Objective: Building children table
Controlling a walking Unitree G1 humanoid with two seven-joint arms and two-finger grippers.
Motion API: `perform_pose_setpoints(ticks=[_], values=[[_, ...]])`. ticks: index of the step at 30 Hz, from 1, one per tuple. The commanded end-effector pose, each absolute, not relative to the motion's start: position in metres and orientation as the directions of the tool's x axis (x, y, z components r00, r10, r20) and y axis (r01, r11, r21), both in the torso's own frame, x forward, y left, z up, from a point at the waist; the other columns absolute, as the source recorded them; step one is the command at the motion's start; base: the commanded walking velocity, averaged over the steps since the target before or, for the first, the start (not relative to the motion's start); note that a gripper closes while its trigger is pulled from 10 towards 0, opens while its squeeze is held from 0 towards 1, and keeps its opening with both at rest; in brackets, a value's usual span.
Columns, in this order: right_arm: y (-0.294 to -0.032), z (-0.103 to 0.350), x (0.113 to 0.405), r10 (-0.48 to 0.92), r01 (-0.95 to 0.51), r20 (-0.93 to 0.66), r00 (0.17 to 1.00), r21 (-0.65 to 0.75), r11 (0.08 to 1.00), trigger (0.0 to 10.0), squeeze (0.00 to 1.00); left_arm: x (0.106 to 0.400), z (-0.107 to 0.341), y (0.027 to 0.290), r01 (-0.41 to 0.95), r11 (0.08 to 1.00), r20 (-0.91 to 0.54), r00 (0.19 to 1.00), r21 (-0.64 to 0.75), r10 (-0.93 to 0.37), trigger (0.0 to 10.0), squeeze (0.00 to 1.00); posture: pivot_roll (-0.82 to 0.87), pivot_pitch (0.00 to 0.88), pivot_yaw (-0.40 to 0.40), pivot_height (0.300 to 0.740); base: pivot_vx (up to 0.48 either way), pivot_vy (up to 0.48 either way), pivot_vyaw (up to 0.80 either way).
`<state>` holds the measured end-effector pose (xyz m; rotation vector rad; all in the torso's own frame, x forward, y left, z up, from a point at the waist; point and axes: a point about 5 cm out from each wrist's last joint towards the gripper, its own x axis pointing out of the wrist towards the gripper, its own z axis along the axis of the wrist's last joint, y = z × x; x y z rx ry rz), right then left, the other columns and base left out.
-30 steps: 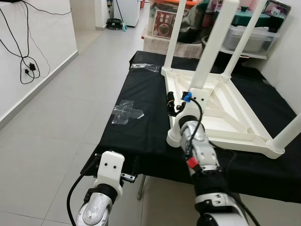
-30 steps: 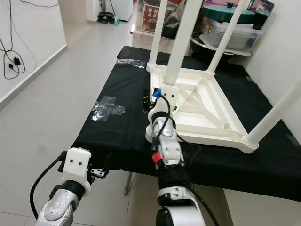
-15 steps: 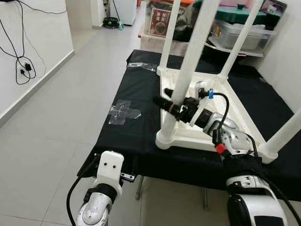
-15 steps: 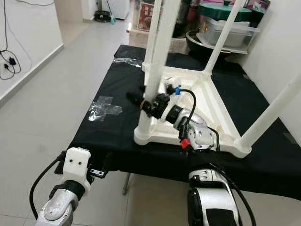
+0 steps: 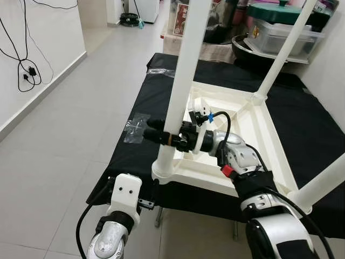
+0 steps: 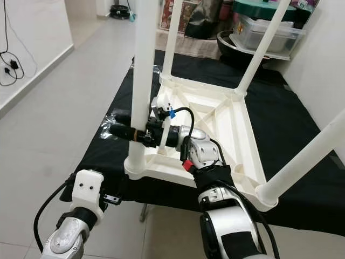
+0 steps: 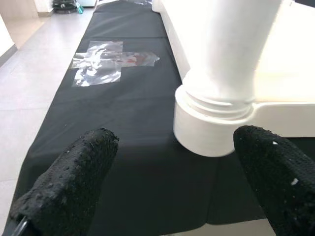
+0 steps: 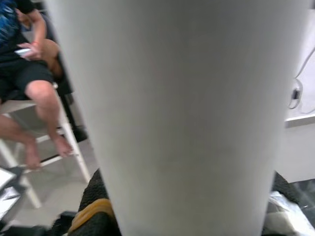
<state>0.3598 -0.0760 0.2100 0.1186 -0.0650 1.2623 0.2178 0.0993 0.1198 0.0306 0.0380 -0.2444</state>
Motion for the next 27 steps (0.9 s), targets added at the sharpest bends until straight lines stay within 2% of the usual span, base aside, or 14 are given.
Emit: perform_pose_setpoints(ticks=[1, 2, 3, 4, 6, 8, 9, 13, 17, 20, 21, 24, 25, 27], values=[[-0.087, 0.205, 0.371, 0.834, -0.844, 0.132, 0.536, 0.110, 0.526, 0.0, 0.00, 0.216, 0.114, 0.097, 0.258, 0.966, -0.062, 0.965, 0.014, -0.256, 10.0, 0.00, 0.12, 0.000, -0.123, 0.740, 0.000, 0.000, 0.00], [-0.087, 0.205, 0.371, 0.834, -0.844, 0.132, 0.536, 0.110, 0.526, 0.0, 0.00, 0.216, 0.114, 0.097, 0.258, 0.966, -0.062, 0.965, 0.014, -0.256, 10.0, 0.00, 0.12, 0.000, -0.123, 0.740, 0.000, 0.000, 0.00], [-0.090, 0.205, 0.375, 0.775, -0.784, 0.125, 0.620, 0.122, 0.608, 0.0, 0.00, 0.216, 0.114, 0.097, 0.259, 0.966, -0.063, 0.964, 0.014, -0.257, 10.0, 0.00, 0.11, 0.000, -0.121, 0.740, 0.000, 0.000, 0.00], [-0.090, 0.205, 0.375, 0.775, -0.784, 0.125, 0.620, 0.122, 0.608, 0.0, 0.00, 0.216, 0.114, 0.097, 0.259, 0.966, -0.063, 0.964, 0.014, -0.257, 10.0, 0.00, 0.11, 0.000, -0.121, 0.740, 0.000, 0.000, 0.00], [-0.107, 0.195, 0.383, 0.481, -0.485, 0.063, 0.874, 0.127, 0.865, 0.0, 0.00, 0.216, 0.113, 0.097, 0.266, 0.964, -0.066, 0.962, 0.016, -0.265, 10.0, 0.00, 0.11, 0.000, -0.113, 0.740, 0.000, 0.000, 0.00], [-0.124, 0.186, 0.382, 0.191, -0.192, 0.013, 0.981, 0.091, 0.977, 0.0, 0.00, 0.216, 0.113, 0.096, 0.272, 0.962, -0.067, 0.960, 0.019, -0.270, 10.0, 0.00, 0.11, 0.000, -0.113, 0.740, 0.000, 0.000, 0.00], [-0.124, 0.186, 0.382, 0.191, -0.192, 0.013, 0.981, 0.091, 0.977, 0.0, 0.00, 0.216, 0.113, 0.096, 0.272, 0.962, -0.067, 0.960, 0.019, -0.270, 10.0, 0.00, 0.11, 0.000, -0.113, 0.740, 0.000, 0.000, 0.00], [-0.141, 0.173, 0.358, -0.181, 0.185, -0.062, 0.982, 0.072, 0.980, 0.0, 0.00, 0.217, 0.113, 0.097, 0.272, 0.962, -0.067, 0.961, 0.024, -0.270, 10.0, 0.00, 0.11, 0.000, -0.113, 0.740, 0.000, 0.000, 0.00], [-0.134, 0.171, 0.351, -0.236, 0.242, -0.074, 0.969, 0.087, 0.966, 0.0, 0.00, 0.218, 0.113, 0.098, 0.270, 0.963, -0.066, 0.961, 0.027, -0.267, 10.0, 0.00, 0.12, 0.000, -0.118, 0.740, 0.000, 0.000, 0.00], [-0.121, 0.172, 0.353, -0.212, 0.219, -0.062, 0.975, 0.131, 0.967, 0.0, 0.00, 0.218, 0.113, 0.098, 0.268, 0.963, -0.066, 0.962, 0.029, -0.266, 10.0, 0.00, 0.11, 0.000, -0.117, 0.740, 0.000, 0.000, 0.00], [-0.113, 0.177, 0.355, -0.165, 0.166, -0.020, 0.986, 0.156, 0.974, 10.0, 0.00, 0.218, 0.113, 0.098, 0.267, 0.963, -0.066, 0.962, 0.028, -0.265, 10.0, 0.00, 0.11, 0.002, -0.117, 0.740, 0.000, 0.000, 0.00], [-0.108, 0.181, 0.356, -0.133, 0.130, 0.011, 0.991, 0.170, 0.977, 10.0, 0.00, 0.218, 0.113, 0.098, 0.266, 0.964, -0.066, 0.962, 0.028, -0.264, 10.0, 0.00, 0.11, 0.002, -0.117, 0.740, 0.000, 0.000, 0.00], [-0.104, 0.185, 0.357, -0.089, 0.080, 0.043, 0.995, 0.178, 0.981, 10.0, 1.00, 0.219, 0.113, 0.098, 0.266, 0.964, -0.066, 0.962, 0.028, -0.264, 10.0, 0.00, 0.11, 0.004, -0.118, 0.740, 0.000, 0.000, 0.00], [-0.106, 0.187, 0.358, -0.090, 0.080, 0.062, 0.994, 0.150, 0.985, 10.0, 1.00, 0.219, 0.113, 0.098, 0.266, 0.964, -0.065, 0.962, 0.027, -0.264, 10.0, 0.00, 0.11, 0.007, -0.118, 0.740, 0.000, 0.000, 0.00]])
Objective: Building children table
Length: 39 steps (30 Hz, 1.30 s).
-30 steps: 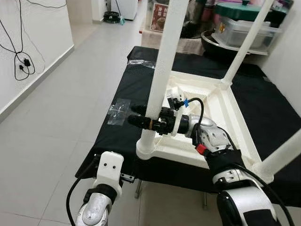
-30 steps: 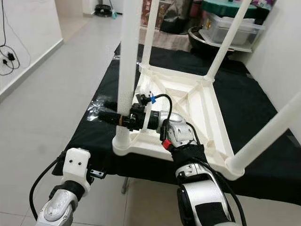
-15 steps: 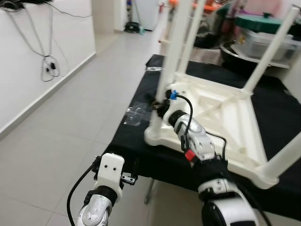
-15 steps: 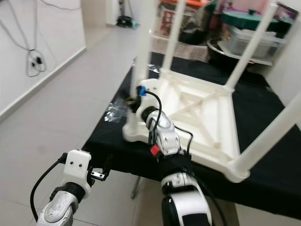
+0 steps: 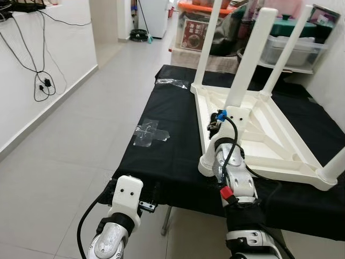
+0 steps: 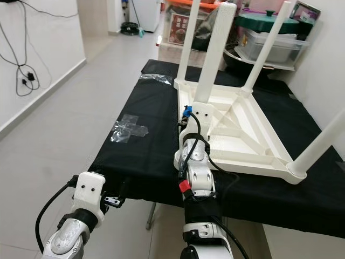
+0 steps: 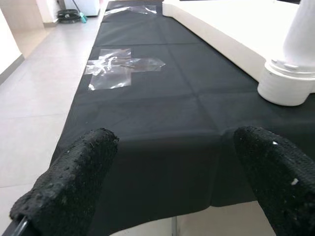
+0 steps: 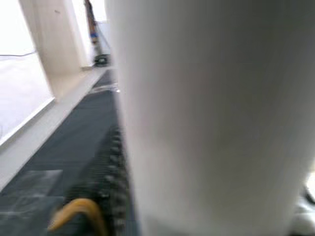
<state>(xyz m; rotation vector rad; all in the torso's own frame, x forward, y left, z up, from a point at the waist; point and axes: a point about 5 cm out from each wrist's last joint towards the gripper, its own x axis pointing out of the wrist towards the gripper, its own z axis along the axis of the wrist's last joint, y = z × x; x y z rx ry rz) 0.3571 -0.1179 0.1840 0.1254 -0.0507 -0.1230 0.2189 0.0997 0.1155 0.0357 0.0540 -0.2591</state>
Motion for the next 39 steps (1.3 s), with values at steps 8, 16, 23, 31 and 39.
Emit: perform_pose_setpoints(ticks=[8, 16, 23, 31, 39], values=[[-0.133, 0.190, 0.371, -0.021, 0.011, 0.055, 0.998, 0.175, 0.984, 10.0, 0.00, 0.221, 0.114, 0.097, 0.265, 0.964, -0.062, 0.963, 0.024, -0.263, 10.0, 0.00, 0.11, 0.026, -0.119, 0.740, 0.000, 0.000, 0.00], [-0.145, 0.203, 0.381, 0.363, -0.380, 0.113, 0.925, 0.301, 0.875, 10.0, 0.00, 0.221, 0.114, 0.097, 0.265, 0.964, -0.063, 0.963, 0.021, -0.263, 10.0, 0.00, 0.11, 0.019, -0.118, 0.740, 0.000, 0.000, 0.00], [-0.120, 0.205, 0.348, 0.936, -0.934, 0.093, 0.339, 0.154, 0.323, 10.0, 0.00, 0.222, 0.114, 0.097, 0.265, 0.964, -0.064, 0.963, 0.022, -0.263, 10.0, 0.00, 0.12, 0.017, -0.120, 0.740, 0.000, 0.000, 0.00], [-0.099, 0.198, 0.355, 0.963, -0.961, -0.006, 0.269, 0.072, 0.269, 10.0, 0.00, 0.223, 0.114, 0.097, 0.265, 0.964, -0.064, 0.963, 0.023, -0.263, 10.0, 0.00, 0.11, 0.028, -0.120, 0.740, 0.000, 0.000, 0.00], [-0.095, 0.209, 0.367, 0.902, -0.904, 0.068, 0.426, 0.064, 0.422, 0.0, 0.00, 0.223, 0.115, 0.098, 0.259, 0.966, -0.063, 0.964, 0.024, -0.257, 10.0, 0.00, 0.12, 0.036, -0.122, 0.740, 0.000, 0.000, 0.00]])
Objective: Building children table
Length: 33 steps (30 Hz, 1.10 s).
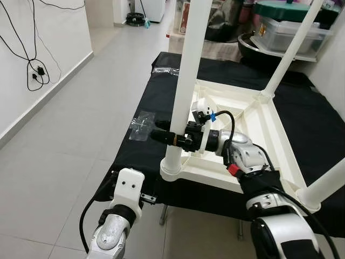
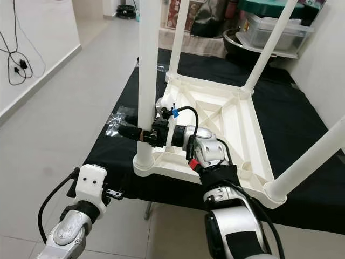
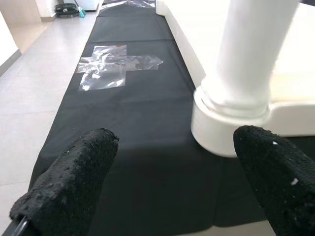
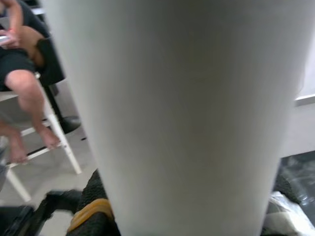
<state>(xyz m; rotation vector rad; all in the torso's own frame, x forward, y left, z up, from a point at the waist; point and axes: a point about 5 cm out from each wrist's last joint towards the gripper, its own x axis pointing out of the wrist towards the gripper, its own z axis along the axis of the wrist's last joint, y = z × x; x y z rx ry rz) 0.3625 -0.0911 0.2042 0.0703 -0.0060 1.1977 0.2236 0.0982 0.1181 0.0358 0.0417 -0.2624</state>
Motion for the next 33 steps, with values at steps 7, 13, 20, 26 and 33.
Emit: perform_pose_setpoints(ticks=[7, 13, 20, 26, 33], values=[[-0.105, 0.204, 0.380, 0.619, -0.621, 0.059, 0.783, 0.120, 0.774, 0.0, 0.00, 0.223, 0.114, 0.099, 0.265, 0.964, -0.066, 0.962, 0.023, -0.263, 10.0, 0.00, 0.10, 0.036, -0.111, 0.740, 0.000, 0.000, 0.00], [-0.126, 0.179, 0.372, 0.065, -0.062, -0.032, 0.997, 0.084, 0.995, 0.0, 0.00, 0.224, 0.115, 0.098, 0.267, 0.963, -0.065, 0.962, 0.024, -0.265, 10.0, 0.00, 0.10, 0.045, -0.116, 0.740, 0.000, 0.000, 0.00], [-0.122, 0.164, 0.349, -0.245, 0.256, -0.112, 0.963, 0.105, 0.961, 0.0, 0.00, 0.224, 0.114, 0.098, 0.271, 0.962, -0.066, 0.961, 0.029, -0.268, 10.0, 0.00, 0.10, 0.039, -0.115, 0.740, 0.000, 0.000, 0.00], [-0.102, 0.170, 0.348, -0.156, 0.165, -0.074, 0.985, 0.127, 0.978, 10.0, 0.00, 0.224, 0.114, 0.098, 0.269, 0.963, -0.067, 0.961, 0.026, -0.267, 10.0, 0.00, 0.10, 0.038, -0.118, 0.740, 0.000, 0.000, 0.00], [-0.116, 0.182, 0.350, -0.150, 0.146, 0.018, 0.989, 0.133, 0.980, 10.0, 1.00, 0.225, 0.114, 0.099, 0.270, 0.963, -0.070, 0.961, 0.027, -0.267, 10.0, 0.00, 0.10, 0.046, -0.111, 0.740, 0.000, 0.000, 0.00]])
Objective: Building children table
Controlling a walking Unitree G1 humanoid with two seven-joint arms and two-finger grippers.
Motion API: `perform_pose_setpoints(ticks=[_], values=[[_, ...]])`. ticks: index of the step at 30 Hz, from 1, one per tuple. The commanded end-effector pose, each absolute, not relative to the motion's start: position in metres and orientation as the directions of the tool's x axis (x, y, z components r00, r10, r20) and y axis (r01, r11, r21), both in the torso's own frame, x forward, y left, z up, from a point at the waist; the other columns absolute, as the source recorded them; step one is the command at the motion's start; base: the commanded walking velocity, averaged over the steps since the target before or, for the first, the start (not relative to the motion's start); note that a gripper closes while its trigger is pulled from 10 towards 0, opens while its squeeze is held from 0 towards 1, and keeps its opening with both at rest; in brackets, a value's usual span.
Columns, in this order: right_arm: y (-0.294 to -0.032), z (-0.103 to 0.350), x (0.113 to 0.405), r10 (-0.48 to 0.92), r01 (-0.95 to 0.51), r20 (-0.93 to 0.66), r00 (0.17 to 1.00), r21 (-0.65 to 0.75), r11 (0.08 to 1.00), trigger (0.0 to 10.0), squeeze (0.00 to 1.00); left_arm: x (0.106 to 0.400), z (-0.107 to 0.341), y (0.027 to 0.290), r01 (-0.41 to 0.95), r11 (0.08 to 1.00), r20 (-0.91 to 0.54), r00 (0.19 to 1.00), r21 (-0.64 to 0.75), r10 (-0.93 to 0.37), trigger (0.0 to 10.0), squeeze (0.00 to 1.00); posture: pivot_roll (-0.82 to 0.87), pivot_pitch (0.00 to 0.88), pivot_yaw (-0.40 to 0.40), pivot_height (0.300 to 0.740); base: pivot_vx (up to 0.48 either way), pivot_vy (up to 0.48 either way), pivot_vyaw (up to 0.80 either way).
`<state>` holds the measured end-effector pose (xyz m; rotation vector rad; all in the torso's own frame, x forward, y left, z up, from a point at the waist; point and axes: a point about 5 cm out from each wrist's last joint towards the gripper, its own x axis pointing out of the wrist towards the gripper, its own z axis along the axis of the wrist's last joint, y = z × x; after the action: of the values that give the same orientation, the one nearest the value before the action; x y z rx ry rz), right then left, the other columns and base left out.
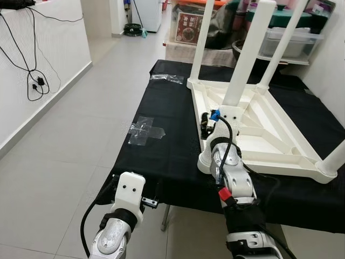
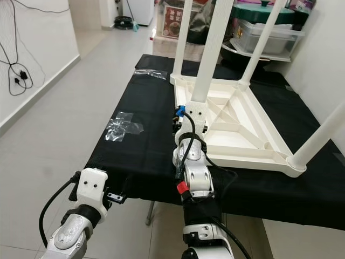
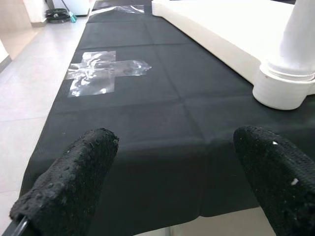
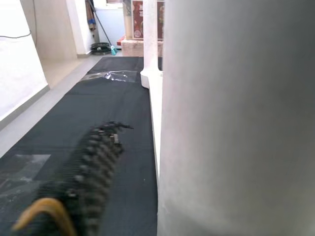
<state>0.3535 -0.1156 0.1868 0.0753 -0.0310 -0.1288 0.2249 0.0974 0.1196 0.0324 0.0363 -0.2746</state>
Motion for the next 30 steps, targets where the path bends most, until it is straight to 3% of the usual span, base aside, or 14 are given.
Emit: perform_pose_setpoints(ticks=[1, 6, 8, 9, 10, 12, 14, 15, 16, 19, 27, 28, 29, 30], values=[[-0.128, 0.190, 0.354, -0.130, 0.119, 0.059, 0.990, 0.159, 0.980, 10.0, 0.00, 0.224, 0.114, 0.099, 0.272, 0.962, -0.070, 0.960, 0.027, -0.269, 10.0, 0.00, 0.10, 0.046, -0.113, 0.740, 0.000, 0.000, 0.00], [-0.131, 0.199, 0.359, -0.033, 0.014, 0.098, 0.995, 0.194, 0.981, 10.0, 0.00, 0.224, 0.114, 0.099, 0.273, 0.962, -0.069, 0.960, 0.027, -0.271, 10.0, 0.00, 0.10, 0.048, -0.112, 0.740, 0.000, 0.000, 0.00], [-0.127, 0.207, 0.366, 0.217, -0.243, 0.136, 0.967, 0.225, 0.944, 10.0, 0.00, 0.224, 0.114, 0.099, 0.273, 0.962, -0.071, 0.960, 0.027, -0.271, 10.0, 0.00, 0.10, 0.047, -0.111, 0.740, 0.000, 0.000, 0.00], [-0.127, 0.207, 0.366, 0.217, -0.243, 0.136, 0.967, 0.225, 0.944, 10.0, 0.00, 0.224, 0.114, 0.099, 0.273, 0.962, -0.071, 0.960, 0.027, -0.271, 10.0, 0.00, 0.10, 0.047, -0.111, 0.740, 0.000, 0.000, 0.00], [-0.126, 0.212, 0.368, 0.540, -0.559, 0.147, 0.829, 0.188, 0.808, 10.0, 0.00, 0.224, 0.114, 0.099, 0.274, 0.961, -0.071, 0.960, 0.027, -0.271, 10.0, 0.00, 0.11, 0.048, -0.120, 0.740, 0.000, 0.000, 0.00], [-0.126, 0.212, 0.368, 0.540, -0.559, 0.147, 0.829, 0.188, 0.808, 10.0, 0.00, 0.224, 0.114, 0.099, 0.274, 0.961, -0.071, 0.960, 0.027, -0.271, 10.0, 0.00, 0.11, 0.048, -0.120, 0.740, 0.000, 0.000, 0.00], [-0.129, 0.215, 0.366, 0.727, -0.739, 0.134, 0.673, 0.166, 0.653, 10.0, 0.00, 0.224, 0.114, 0.098, 0.274, 0.961, -0.070, 0.960, 0.027, -0.271, 10.0, 0.00, 0.11, 0.047, -0.122, 0.740, 0.000, 0.000, 0.00], [-0.129, 0.215, 0.366, 0.727, -0.739, 0.134, 0.673, 0.166, 0.653, 10.0, 0.00, 0.224, 0.114, 0.098, 0.274, 0.961, -0.070, 0.960, 0.027, -0.271, 10.0, 0.00, 0.11, 0.047, -0.122, 0.740, 0.000, 0.000, 0.00], [-0.125, 0.217, 0.358, 0.864, -0.873, 0.129, 0.486, 0.118, 0.473, 10.0, 0.00, 0.224, 0.114, 0.098, 0.272, 0.962, -0.069, 0.961, 0.028, -0.269, 10.0, 0.00, 0.12, 0.044, -0.130, 0.740, 0.000, 0.000, 0.00], [-0.115, 0.215, 0.357, 0.918, -0.922, 0.099, 0.385, 0.086, 0.378, 10.0, 0.00, 0.223, 0.114, 0.098, 0.270, 0.962, -0.069, 0.961, 0.027, -0.268, 10.0, 0.00, 0.13, 0.045, -0.135, 0.740, 0.000, 0.000, 0.00], [-0.091, 0.216, 0.362, 0.956, -0.958, 0.077, 0.283, 0.079, 0.277, 10.0, 0.00, 0.222, 0.115, 0.097, 0.268, 0.963, -0.069, 0.962, 0.023, -0.266, 10.0, 0.00, 0.14, 0.042, -0.143, 0.740, 0.000, 0.000, 0.00], [-0.085, 0.216, 0.364, 0.957, -0.960, 0.080, 0.278, 0.070, 0.273, 3.0, 0.00, 0.222, 0.115, 0.097, 0.267, 0.963, -0.069, 0.962, 0.022, -0.265, 10.0, 0.00, 0.14, 0.043, -0.144, 0.740, 0.000, 0.000, 0.00], [-0.080, 0.219, 0.366, 0.956, -0.960, 0.101, 0.277, 0.073, 0.271, 0.0, 0.00, 0.221, 0.115, 0.097, 0.267, 0.964, -0.069, 0.962, 0.021, -0.265, 10.0, 0.00, 0.14, 0.041, -0.147, 0.740, 0.000, 0.000, 0.00], [-0.080, 0.219, 0.366, 0.956, -0.960, 0.101, 0.277, 0.073, 0.271, 0.0, 0.00, 0.221, 0.115, 0.097, 0.267, 0.964, -0.069, 0.962, 0.021, -0.265, 10.0, 0.00, 0.14, 0.041, -0.147, 0.740, 0.000, 0.000, 0.00]])
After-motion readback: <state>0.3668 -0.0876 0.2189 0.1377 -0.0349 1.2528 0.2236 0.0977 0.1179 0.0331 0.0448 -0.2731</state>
